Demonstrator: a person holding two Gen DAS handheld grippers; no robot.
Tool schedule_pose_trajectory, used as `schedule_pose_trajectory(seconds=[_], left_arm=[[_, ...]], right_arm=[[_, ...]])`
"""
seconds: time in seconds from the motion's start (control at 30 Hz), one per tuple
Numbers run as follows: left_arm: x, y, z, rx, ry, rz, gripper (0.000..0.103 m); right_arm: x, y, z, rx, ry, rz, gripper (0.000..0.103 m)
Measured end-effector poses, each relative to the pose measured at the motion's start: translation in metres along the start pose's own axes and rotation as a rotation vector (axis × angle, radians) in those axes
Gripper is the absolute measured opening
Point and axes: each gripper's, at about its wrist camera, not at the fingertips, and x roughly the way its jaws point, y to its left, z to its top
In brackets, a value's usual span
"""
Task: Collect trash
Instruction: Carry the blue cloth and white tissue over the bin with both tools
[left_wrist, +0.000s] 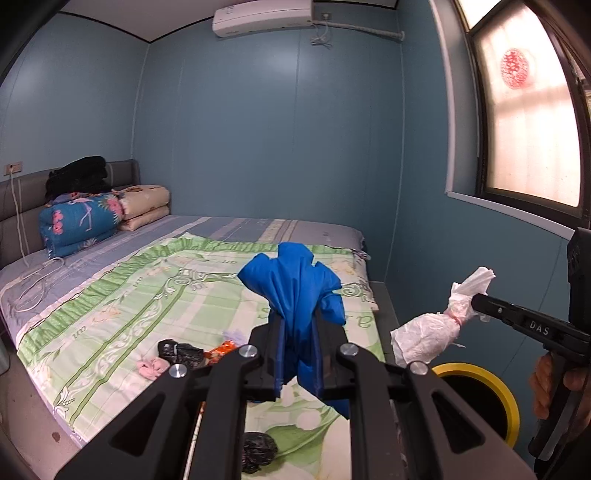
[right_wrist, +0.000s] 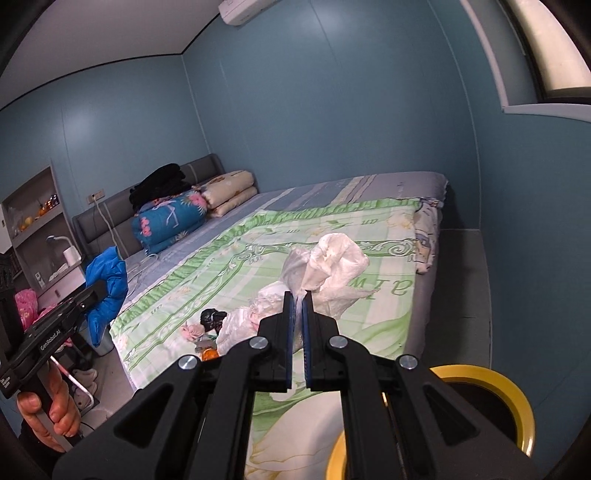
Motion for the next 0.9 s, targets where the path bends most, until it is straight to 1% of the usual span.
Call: schedule_pose_trajectory(seconds=[0.27,0.47,0.63,0.73,0.8,0.9], left_arm=[[0.013,-0.036,0.001,0.043,0.003,-0.088,0.011],[0.034,-0.065,-0.009,0.082,0.042,-0.160,0.011],[0.059,-0.092,-0.028,0.110,0.112,-0.229,0.011],[0.077,-0.104,-0.042,0.120,0.169,-0.266,0.011],[0.088,-0.112,-0.051,0.126,0.207,-0.285,0.011],[0.106,-0.125,-0.067,0.123,0.276,-0.332,0.011]], right_arm=[[-0.027,-0.022,-0.004,0.028,-0.040,-0.108,0.004],[-0.034,-0.045,-0.013,0.068,-0.021,-0.209,0.004],[-0.034,-0.074,-0.024,0.115,0.021,-0.322,0.004],[-0.034,-0.089,-0.035,0.121,0.044,-0.422,0.004],[-0.034,-0.098,-0.041,0.131,0.064,-0.448,0.005],[-0.030,-0.117,-0.053,0.140,0.100,-0.489,0.005]])
